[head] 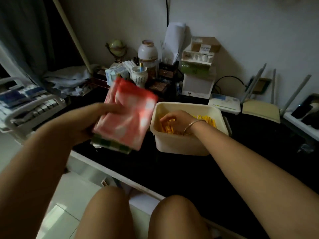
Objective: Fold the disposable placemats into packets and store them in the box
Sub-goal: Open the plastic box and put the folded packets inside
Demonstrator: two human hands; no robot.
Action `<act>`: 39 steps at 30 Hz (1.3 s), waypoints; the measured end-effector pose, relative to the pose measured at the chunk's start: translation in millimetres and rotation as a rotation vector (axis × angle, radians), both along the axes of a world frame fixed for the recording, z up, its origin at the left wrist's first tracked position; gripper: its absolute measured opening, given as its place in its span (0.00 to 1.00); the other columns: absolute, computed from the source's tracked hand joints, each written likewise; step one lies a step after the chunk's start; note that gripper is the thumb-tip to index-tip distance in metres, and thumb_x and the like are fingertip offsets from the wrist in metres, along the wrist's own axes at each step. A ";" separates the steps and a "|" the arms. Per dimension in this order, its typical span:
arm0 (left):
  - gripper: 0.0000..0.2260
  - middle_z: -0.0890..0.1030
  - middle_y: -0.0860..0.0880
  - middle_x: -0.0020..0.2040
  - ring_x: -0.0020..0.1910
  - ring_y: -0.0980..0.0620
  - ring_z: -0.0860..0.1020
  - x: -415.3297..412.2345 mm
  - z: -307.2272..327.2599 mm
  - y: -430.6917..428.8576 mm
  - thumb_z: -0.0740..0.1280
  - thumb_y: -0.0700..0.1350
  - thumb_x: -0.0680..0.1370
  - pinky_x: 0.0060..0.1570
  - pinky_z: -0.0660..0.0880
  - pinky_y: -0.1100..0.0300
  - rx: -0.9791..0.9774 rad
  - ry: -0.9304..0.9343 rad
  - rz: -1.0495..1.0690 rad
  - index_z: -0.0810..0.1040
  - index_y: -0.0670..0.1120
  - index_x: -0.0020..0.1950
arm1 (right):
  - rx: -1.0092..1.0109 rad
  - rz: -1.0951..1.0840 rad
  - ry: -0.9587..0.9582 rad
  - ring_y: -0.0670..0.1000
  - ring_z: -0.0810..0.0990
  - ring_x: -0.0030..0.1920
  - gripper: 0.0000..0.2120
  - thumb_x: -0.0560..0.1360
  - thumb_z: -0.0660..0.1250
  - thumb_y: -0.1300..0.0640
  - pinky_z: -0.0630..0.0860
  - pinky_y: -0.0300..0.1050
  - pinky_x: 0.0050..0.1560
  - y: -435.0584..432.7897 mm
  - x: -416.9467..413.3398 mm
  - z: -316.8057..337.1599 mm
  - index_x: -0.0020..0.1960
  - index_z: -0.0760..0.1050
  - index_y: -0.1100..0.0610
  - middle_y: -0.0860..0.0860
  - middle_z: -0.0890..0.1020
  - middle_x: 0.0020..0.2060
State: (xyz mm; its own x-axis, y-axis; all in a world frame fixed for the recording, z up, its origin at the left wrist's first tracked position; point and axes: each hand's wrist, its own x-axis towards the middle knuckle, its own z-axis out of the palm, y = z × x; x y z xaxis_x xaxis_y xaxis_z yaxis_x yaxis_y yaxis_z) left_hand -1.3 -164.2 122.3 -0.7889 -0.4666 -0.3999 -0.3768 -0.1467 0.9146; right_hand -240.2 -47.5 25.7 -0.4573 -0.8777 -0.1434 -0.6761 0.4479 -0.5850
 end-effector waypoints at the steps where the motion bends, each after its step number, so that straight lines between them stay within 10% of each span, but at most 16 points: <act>1: 0.18 0.85 0.44 0.39 0.33 0.48 0.83 -11.5 1.3 -3.7 0.72 0.47 0.66 0.33 0.82 0.54 0.056 0.053 0.046 0.79 0.42 0.53 | 0.012 0.028 0.055 0.47 0.77 0.56 0.18 0.76 0.59 0.64 0.69 0.37 0.56 -1.0 0.3 -0.8 0.61 0.79 0.52 0.52 0.80 0.59; 6: 0.14 0.82 0.46 0.35 0.33 0.48 0.82 -72.3 -22.4 -1.3 0.68 0.50 0.66 0.35 0.82 0.51 0.310 0.141 0.121 0.78 0.45 0.48 | 0.223 0.131 0.182 0.57 0.77 0.58 0.14 0.78 0.58 0.58 0.67 0.42 0.50 -1.2 -0.3 3.4 0.45 0.79 0.44 0.54 0.80 0.57; 10: 0.20 0.84 0.43 0.48 0.45 0.44 0.83 -106.9 -40.4 5.9 0.69 0.50 0.67 0.50 0.80 0.49 0.419 0.150 0.121 0.80 0.45 0.57 | 0.300 0.132 0.277 0.58 0.74 0.60 0.19 0.78 0.58 0.47 0.70 0.50 0.60 -0.5 -8.9 -5.2 0.65 0.73 0.52 0.55 0.76 0.63; 13: 0.24 0.80 0.41 0.60 0.56 0.41 0.79 -125.4 -45.7 6.8 0.69 0.49 0.69 0.59 0.75 0.46 0.447 0.178 0.115 0.77 0.45 0.64 | 0.393 0.052 0.268 0.58 0.76 0.53 0.15 0.77 0.59 0.53 0.74 0.51 0.57 -0.8 -17.3 -9.5 0.60 0.76 0.53 0.57 0.78 0.58; 22: 0.16 0.83 0.41 0.54 0.51 0.41 0.82 -141.3 -54.6 2.7 0.68 0.45 0.74 0.55 0.77 0.38 0.382 0.098 0.123 0.76 0.45 0.61 | 0.727 0.248 0.613 0.56 0.77 0.57 0.15 0.80 0.57 0.53 0.74 0.47 0.54 13.2 -25.9 1.8 0.63 0.75 0.53 0.54 0.78 0.60; 30: 0.18 0.81 0.45 0.44 0.39 0.50 0.81 -164.0 -75.9 40.7 0.74 0.47 0.71 0.32 0.78 0.60 -0.364 -0.091 0.173 0.74 0.41 0.56 | 0.599 0.274 0.729 0.55 0.68 0.70 0.22 0.80 0.55 0.45 0.69 0.53 0.65 41.0 -30.0 -2.2 0.73 0.64 0.47 0.51 0.67 0.72; 35: 0.35 0.78 0.46 0.47 0.42 0.49 0.80 -163.9 -66.2 44.6 0.72 0.61 0.70 0.38 0.80 0.53 -0.718 -0.268 0.052 0.64 0.40 0.65 | 0.607 0.266 0.698 0.55 0.68 0.68 0.19 0.79 0.57 0.44 0.66 0.51 0.65 48.8 -35.7 -5.7 0.69 0.68 0.43 0.50 0.70 0.69; 39: 0.55 0.77 0.43 0.47 0.36 0.49 0.77 -171.4 -53.0 54.0 0.69 0.66 0.72 0.35 0.73 0.57 -0.883 -0.515 -0.119 0.33 0.43 0.78 | 0.586 0.261 0.652 0.54 0.67 0.68 0.17 0.77 0.59 0.44 0.63 0.50 0.65 48.7 -33.9 -3.1 0.66 0.70 0.40 0.49 0.72 0.67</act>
